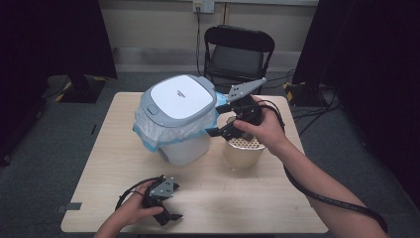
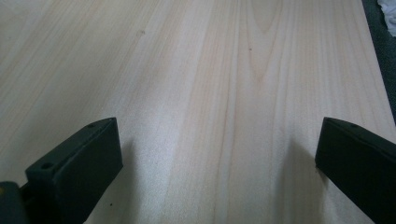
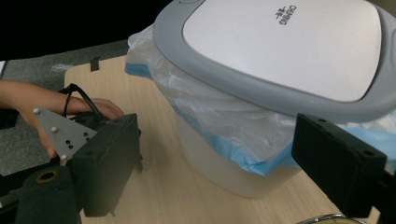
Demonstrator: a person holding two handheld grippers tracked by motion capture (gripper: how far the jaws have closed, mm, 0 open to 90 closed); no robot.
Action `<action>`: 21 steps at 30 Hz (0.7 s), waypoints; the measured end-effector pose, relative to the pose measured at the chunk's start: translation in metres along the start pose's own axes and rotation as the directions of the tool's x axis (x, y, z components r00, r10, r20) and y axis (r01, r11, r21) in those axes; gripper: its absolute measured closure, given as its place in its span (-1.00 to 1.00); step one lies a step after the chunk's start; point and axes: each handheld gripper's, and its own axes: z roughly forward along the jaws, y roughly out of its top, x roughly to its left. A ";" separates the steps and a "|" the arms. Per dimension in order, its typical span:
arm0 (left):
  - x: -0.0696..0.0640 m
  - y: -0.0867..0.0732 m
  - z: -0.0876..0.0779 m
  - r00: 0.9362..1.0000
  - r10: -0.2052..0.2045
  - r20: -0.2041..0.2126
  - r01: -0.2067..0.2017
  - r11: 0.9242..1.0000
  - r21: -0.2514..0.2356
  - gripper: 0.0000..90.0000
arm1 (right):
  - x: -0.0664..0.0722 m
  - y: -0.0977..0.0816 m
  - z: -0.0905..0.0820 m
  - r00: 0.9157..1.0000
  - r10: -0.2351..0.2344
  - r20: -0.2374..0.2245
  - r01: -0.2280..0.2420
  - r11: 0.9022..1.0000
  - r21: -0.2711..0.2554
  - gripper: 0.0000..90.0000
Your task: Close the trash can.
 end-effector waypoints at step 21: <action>-0.001 -0.001 0.002 1.000 -0.006 -0.001 0.006 1.000 -0.022 -1.00 | -0.002 -0.039 -0.006 0.999 0.035 0.009 -0.035 0.999 0.006 -0.68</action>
